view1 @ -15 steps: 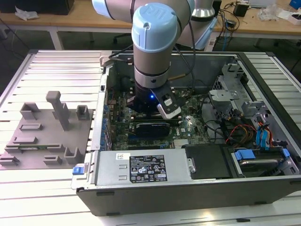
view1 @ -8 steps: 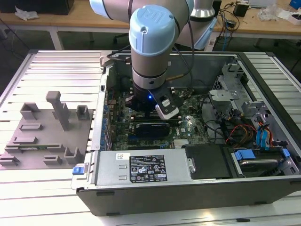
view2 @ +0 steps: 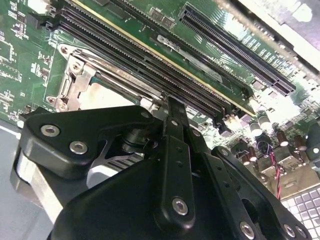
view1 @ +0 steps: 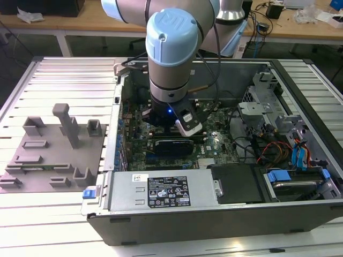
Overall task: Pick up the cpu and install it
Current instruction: 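Install the second cpu locking lever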
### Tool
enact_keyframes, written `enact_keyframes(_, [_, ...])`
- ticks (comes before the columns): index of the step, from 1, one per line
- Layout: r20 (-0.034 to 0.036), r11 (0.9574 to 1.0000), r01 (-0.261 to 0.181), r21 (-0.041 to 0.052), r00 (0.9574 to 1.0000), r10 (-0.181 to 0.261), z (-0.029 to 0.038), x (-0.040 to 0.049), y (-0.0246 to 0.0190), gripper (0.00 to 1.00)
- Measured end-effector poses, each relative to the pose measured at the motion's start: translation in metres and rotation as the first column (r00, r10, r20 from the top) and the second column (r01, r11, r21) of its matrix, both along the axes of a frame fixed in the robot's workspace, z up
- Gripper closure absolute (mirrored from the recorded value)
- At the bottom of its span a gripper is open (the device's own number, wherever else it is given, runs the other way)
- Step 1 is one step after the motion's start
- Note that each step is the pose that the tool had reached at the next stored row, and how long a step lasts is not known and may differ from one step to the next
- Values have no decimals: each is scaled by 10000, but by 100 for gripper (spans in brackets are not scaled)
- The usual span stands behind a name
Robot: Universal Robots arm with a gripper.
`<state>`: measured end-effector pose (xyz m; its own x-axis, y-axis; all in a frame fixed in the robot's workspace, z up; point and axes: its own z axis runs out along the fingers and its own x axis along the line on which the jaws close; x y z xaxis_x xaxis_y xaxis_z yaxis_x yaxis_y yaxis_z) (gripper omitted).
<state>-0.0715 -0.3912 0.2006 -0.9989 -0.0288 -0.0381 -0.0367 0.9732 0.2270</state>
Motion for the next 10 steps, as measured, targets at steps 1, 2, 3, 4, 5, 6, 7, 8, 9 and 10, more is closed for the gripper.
enact_keyframes(1, [1,10000,13,11,10000,-13,-5,-1,1,89])
enact_keyframes(2, [2,10000,19,22,10000,-19,-9,-1,3,89])
enact_keyframes(3, [2,10000,22,28,10000,-22,-11,-2,4,89])
enact_keyframes(4, [5,10000,26,44,10000,-26,-16,-3,6,89])
enact_keyframes(5, [7,10000,30,50,10000,-30,-20,-6,7,89])
enact_keyframes(6, [4,10000,31,52,10000,-31,-20,-9,8,89])
enact_keyframes(7, [2,10000,31,58,10000,-31,-23,-18,12,89])
enact_keyframes(8, [1,10000,33,61,10000,-33,-25,-28,16,89])
enact_keyframes(9, [2,10000,33,63,10000,-33,-27,-36,19,89])
enact_keyframes(10, [3,10000,33,65,10000,-33,-30,-44,23,89])
